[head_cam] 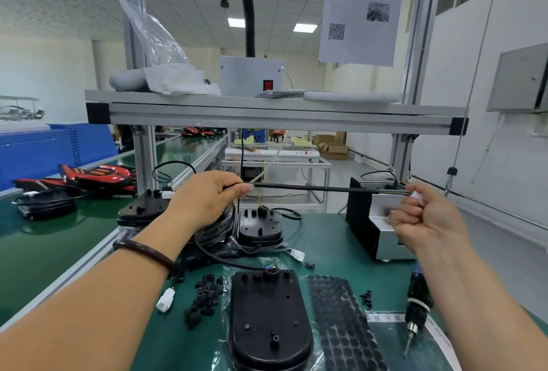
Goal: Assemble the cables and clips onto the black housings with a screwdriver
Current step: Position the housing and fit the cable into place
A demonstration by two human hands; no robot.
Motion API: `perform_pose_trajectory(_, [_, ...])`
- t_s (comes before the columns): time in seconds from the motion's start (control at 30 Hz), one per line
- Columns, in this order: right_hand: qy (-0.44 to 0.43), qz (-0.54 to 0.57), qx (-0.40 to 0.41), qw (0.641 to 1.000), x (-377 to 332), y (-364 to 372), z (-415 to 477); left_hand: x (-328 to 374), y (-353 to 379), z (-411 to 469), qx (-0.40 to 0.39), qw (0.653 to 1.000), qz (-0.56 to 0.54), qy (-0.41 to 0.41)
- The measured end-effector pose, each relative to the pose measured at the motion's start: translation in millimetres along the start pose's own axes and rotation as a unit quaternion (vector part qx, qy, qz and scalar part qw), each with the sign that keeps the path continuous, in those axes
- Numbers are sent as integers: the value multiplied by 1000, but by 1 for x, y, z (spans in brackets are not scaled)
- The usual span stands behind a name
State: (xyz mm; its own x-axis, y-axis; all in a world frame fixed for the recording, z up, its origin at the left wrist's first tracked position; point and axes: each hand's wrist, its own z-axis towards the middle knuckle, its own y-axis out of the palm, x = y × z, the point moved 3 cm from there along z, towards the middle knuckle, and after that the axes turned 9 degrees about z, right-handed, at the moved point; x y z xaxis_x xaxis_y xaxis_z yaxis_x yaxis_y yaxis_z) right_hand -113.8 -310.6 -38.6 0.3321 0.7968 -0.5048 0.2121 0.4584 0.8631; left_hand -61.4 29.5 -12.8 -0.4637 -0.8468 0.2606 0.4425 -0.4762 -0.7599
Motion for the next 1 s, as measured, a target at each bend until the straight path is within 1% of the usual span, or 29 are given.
perform_pose_trajectory(0.2, [-9, 16, 12, 1000, -7, -9, -1, 8, 0, 1, 15, 999, 2, 41])
perform_pose_trajectory(0.4, [-27, 24, 20, 999, -12, -15, -6, 11, 5, 6, 50, 997, 28, 54])
perform_pose_trajectory(0.47, [-18, 40, 13, 999, 0, -17, -10, 10, 6, 10, 78, 996, 18, 41])
perform_pose_trajectory(0.6, [22, 101, -23, 994, 49, -20, -23, 14, 2, 16, 181, 981, -65, -9])
perform_pose_trajectory(0.63, [35, 92, -26, 995, 64, -22, -26, 15, 0, 17, 193, 977, -87, -13])
perform_pose_trajectory(0.67, [45, 60, -30, 997, 76, -23, -29, 17, -1, 17, 199, 973, -116, -14])
perform_pose_trajectory(0.7, [43, -8, -39, 998, 87, -25, -32, 18, -2, 17, 203, 966, -157, -18])
perform_pose_trajectory(0.73, [25, -118, -60, 991, 95, -25, -35, 18, -4, 15, 208, 955, -208, -34])
perform_pose_trajectory(0.77, [-6, -255, -90, 963, 102, -24, -37, 16, -5, 14, 212, 937, -271, -59])
perform_pose_trajectory(0.8, [-37, -395, -128, 909, 108, -20, -41, 15, -7, 14, 210, 915, -334, -85])
perform_pose_trajectory(0.83, [-64, -511, -182, 837, 115, -14, -45, 14, -8, 14, 200, 896, -383, -102])
perform_pose_trajectory(0.87, [-81, -591, -239, 766, 123, -7, -48, 17, -10, 15, 184, 887, -408, -112])
perform_pose_trajectory(0.9, [-86, -639, -288, 708, 132, 0, -50, 23, -13, 17, 164, 884, -423, -114])
perform_pose_trajectory(0.93, [-90, -667, -323, 665, 141, 7, -54, 31, -16, 20, 147, 880, -438, -111])
perform_pose_trajectory(0.97, [-96, -685, -345, 634, 149, 13, -56, 42, -19, 22, 137, 875, -452, -106])
perform_pose_trajectory(1.0, [-108, -694, -360, 613, 156, 19, -58, 54, -23, 24, 132, 874, -457, -96])
